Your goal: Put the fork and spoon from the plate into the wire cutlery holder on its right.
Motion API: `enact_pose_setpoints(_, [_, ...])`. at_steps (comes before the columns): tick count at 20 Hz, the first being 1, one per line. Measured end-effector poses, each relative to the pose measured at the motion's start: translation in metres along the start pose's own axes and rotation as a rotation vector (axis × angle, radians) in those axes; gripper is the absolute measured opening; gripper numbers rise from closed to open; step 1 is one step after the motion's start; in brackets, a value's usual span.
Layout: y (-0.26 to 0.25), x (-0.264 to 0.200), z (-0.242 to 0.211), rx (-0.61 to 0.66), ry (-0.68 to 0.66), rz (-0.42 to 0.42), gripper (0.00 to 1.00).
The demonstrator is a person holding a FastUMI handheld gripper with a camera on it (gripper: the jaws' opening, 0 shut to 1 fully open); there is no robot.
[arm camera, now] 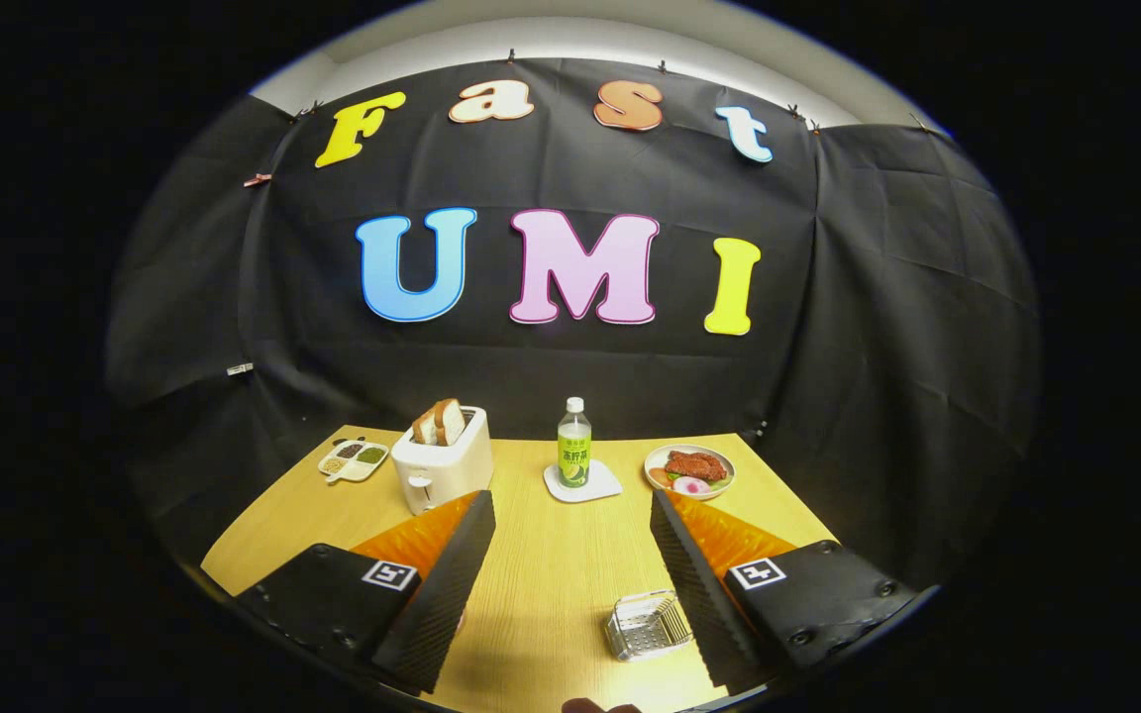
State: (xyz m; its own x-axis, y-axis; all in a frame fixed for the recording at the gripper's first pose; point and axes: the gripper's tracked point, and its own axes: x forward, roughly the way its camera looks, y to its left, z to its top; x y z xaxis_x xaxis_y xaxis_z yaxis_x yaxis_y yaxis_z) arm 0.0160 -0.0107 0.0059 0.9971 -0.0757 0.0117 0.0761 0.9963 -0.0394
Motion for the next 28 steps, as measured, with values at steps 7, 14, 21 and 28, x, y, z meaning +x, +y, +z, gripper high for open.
enact_pose_setpoints(7, [0.023, 0.014, -0.016, 0.032, 0.066, 0.092, 0.98])
enact_pose_setpoints(14, [0.054, 0.028, -0.041, -0.010, 0.148, 0.160, 0.98])
enact_pose_setpoints(21, [0.108, 0.029, -0.107, -0.046, 0.347, 0.259, 0.98])
enact_pose_setpoints(28, [0.162, 0.035, -0.192, -0.072, 0.600, 0.306, 0.99])
